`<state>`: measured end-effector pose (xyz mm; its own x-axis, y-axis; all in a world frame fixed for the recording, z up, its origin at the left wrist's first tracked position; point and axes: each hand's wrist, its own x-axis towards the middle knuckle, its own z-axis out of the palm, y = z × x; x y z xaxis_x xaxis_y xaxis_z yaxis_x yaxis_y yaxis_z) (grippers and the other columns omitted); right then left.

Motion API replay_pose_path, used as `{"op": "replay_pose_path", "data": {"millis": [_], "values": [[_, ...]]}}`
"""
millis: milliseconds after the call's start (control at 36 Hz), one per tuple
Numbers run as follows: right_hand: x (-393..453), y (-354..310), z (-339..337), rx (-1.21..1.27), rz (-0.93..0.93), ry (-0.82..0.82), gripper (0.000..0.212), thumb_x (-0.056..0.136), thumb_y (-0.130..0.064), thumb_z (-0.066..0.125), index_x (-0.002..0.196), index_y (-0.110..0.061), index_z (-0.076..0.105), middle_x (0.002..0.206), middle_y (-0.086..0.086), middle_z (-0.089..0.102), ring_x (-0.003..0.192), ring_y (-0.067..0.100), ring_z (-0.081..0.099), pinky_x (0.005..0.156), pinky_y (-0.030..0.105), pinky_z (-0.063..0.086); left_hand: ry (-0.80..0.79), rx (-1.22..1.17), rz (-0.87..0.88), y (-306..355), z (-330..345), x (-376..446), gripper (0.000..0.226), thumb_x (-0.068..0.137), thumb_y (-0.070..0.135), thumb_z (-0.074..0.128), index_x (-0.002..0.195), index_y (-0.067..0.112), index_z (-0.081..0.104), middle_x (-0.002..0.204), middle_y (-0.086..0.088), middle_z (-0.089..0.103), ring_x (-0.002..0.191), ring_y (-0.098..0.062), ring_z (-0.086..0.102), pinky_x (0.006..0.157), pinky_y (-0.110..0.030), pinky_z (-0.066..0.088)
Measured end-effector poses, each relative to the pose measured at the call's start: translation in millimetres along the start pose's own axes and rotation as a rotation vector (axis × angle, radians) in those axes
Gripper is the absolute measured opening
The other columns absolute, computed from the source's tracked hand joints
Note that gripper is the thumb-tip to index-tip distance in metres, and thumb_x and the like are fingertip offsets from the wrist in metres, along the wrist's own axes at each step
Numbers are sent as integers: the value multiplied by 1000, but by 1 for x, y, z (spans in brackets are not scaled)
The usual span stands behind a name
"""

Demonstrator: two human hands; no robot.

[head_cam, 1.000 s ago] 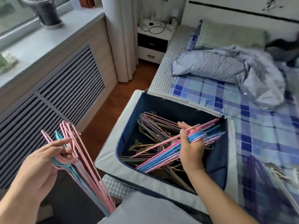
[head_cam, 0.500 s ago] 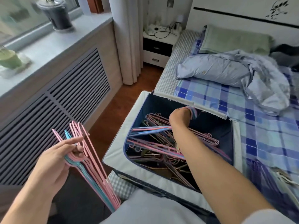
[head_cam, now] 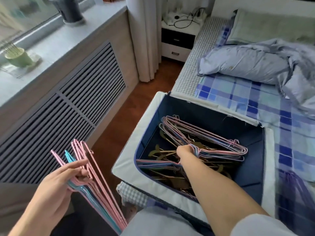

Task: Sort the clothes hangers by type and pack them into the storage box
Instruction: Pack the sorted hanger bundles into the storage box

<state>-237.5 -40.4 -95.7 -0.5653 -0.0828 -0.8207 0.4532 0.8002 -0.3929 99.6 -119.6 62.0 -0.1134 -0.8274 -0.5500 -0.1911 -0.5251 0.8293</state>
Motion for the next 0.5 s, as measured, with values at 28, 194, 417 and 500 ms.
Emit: {"op": "replay_pose_path", "data": {"millis": [28, 194, 417, 500], "values": [[5, 0, 2, -5, 6, -28, 27, 95, -16, 51, 120, -7, 46, 115, 13, 55, 113, 34, 59, 93, 38, 56, 6, -6, -6, -1, 1, 0, 30, 101, -4, 43, 106, 0, 72, 77, -18, 68, 66, -19, 65, 60, -28, 60], [-5, 6, 3, -110, -119, 29, 49, 96, -19, 56, 141, -10, 40, 132, 12, 52, 113, 29, 55, 80, 25, 42, 11, -41, -15, -3, 3, 0, 32, 101, -3, 44, 99, 4, 75, 77, -17, 69, 61, -16, 68, 53, -23, 58], [-22, 34, -31, -727, -367, 30, 39, 96, -34, 49, 124, -7, 57, 108, 11, 59, 93, 30, 56, 73, 29, 40, 57, -83, -27, -6, -2, -5, 29, 100, 0, 45, 108, 1, 73, 79, -15, 68, 68, -18, 65, 61, -24, 59], [-8, 24, -61, -804, -563, 218, 35, 101, -33, 41, 114, -10, 65, 105, 11, 64, 88, 27, 55, 71, 29, 42, 66, -65, -42, -4, 2, -7, 29, 100, -1, 45, 109, 1, 72, 80, -16, 68, 69, -19, 64, 60, -26, 58]]}}
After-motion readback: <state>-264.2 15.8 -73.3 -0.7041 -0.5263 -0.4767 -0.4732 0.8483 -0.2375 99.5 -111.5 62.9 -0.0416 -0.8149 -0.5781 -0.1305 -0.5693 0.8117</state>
